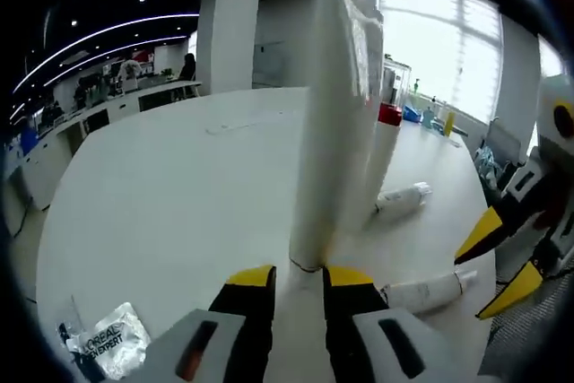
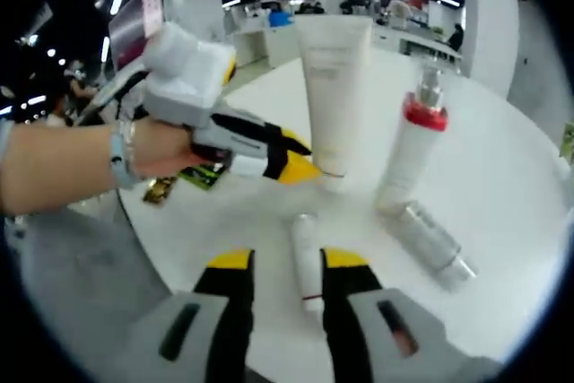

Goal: Arrange the skincare products in the storage area until every visible bottle or jar stands upright without overlapping.

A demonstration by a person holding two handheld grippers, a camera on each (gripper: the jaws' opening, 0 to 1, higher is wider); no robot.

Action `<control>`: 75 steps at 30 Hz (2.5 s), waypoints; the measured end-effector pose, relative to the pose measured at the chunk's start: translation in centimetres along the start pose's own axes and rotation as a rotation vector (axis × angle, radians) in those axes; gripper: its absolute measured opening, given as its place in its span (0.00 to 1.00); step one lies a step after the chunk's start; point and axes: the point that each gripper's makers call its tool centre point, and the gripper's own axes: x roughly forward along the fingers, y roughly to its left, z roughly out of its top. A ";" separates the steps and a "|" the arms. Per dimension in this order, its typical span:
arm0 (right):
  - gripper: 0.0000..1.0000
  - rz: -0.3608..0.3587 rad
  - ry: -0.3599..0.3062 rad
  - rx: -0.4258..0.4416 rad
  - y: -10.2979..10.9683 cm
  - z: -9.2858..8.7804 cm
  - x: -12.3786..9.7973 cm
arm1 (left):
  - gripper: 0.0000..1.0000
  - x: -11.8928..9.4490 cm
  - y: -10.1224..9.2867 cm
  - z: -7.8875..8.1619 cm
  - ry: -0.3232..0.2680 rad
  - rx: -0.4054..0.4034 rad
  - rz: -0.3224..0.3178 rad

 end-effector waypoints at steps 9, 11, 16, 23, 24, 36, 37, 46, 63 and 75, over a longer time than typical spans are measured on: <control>0.26 0.012 0.006 0.019 0.1 -0.1 0.0 | 0.16 -0.4 -0.9 0.3 -0.055 -0.113 0.012; 0.26 0.014 0.006 0.018 0.2 -0.1 0.1 | 0.16 -0.2 -1.1 0.3 -0.054 -0.116 0.015; 0.26 0.017 0.006 0.019 0.2 -0.1 0.1 | 0.16 0.2 -1.1 0.3 -0.039 -0.072 0.021; 0.26 0.020 0.006 0.024 0.3 -0.1 0.1 | 0.16 0.4 -1.3 0.6 -0.038 -0.040 0.007; 0.26 0.021 0.007 0.025 0.3 -0.2 0.1 | 0.16 0.4 -1.3 0.7 -0.037 -0.033 0.006; 0.26 0.025 0.009 0.027 0.5 -0.2 0.2 | 0.15 1.2 -1.7 1.4 -0.029 -0.013 -0.010; 0.26 0.026 0.009 0.025 0.5 -0.2 0.2 | 0.15 1.2 -1.7 1.4 -0.029 -0.012 -0.011; 0.26 0.023 0.021 -0.006 0.8 -0.4 0.4 | 0.15 1.3 -2.2 1.6 -0.032 -0.008 -0.023; 0.26 -0.157 -0.133 0.122 -5.2 2.3 -2.2 | 0.17 -9.8 -1.9 2.5 -0.061 -0.223 0.094; 0.29 -0.125 -0.005 -0.023 -4.2 0.3 -0.1 | 0.17 -11.4 -2.7 -1.5 0.001 -0.201 0.141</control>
